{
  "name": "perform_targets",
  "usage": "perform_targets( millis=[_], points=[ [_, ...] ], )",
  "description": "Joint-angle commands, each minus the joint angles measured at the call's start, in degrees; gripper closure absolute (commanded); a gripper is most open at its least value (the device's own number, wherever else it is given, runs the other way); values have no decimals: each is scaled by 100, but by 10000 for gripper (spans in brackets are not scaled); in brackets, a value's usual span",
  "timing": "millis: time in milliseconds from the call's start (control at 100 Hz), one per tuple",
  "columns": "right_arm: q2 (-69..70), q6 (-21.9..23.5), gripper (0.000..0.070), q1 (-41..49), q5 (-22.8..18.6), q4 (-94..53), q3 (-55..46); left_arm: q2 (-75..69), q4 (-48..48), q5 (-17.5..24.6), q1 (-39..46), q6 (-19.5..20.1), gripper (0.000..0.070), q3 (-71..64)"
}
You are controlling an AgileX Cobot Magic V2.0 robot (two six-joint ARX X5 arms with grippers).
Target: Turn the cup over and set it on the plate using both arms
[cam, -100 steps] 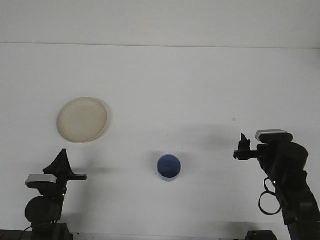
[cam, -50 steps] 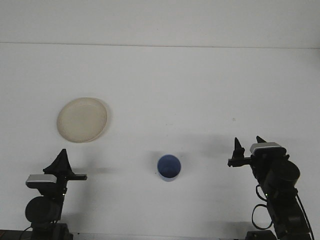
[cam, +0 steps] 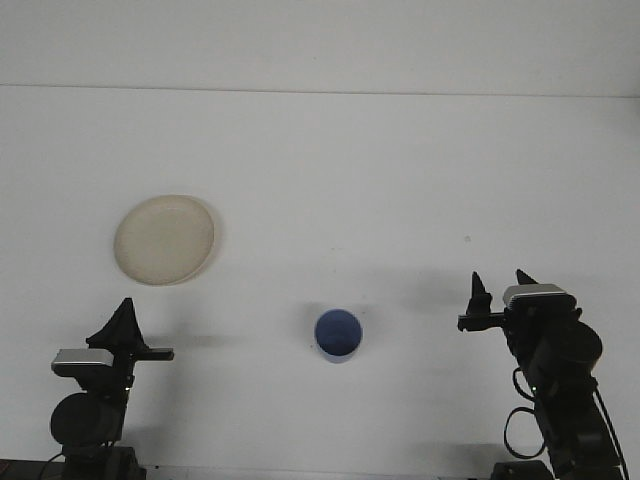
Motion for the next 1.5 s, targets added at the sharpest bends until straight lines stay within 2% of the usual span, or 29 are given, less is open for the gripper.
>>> perform_targets(
  millis=[0, 670, 910, 1130, 1350, 1490],
  points=[
    [28, 7, 204, 13, 0, 57, 2, -11, 59, 13, -4, -11, 689, -107],
    [28, 7, 204, 13, 2, 59, 2, 2, -74, 4, -4, -20, 689, 284],
    [28, 7, 204, 13, 2, 59, 2, 431, -1547, 7, -4, -216, 689, 1580],
    [28, 7, 204, 13, 2, 61, 2, 1572, -2977, 35, -4, -317, 689, 3154],
    [28, 9, 204, 13, 0, 61, 2, 3025, -4511, 660, -4, -315, 689, 4592],
    [28, 9, 204, 13, 0, 59, 2, 3801, -5305, 734, -4, -306, 689, 5152]
  ],
)
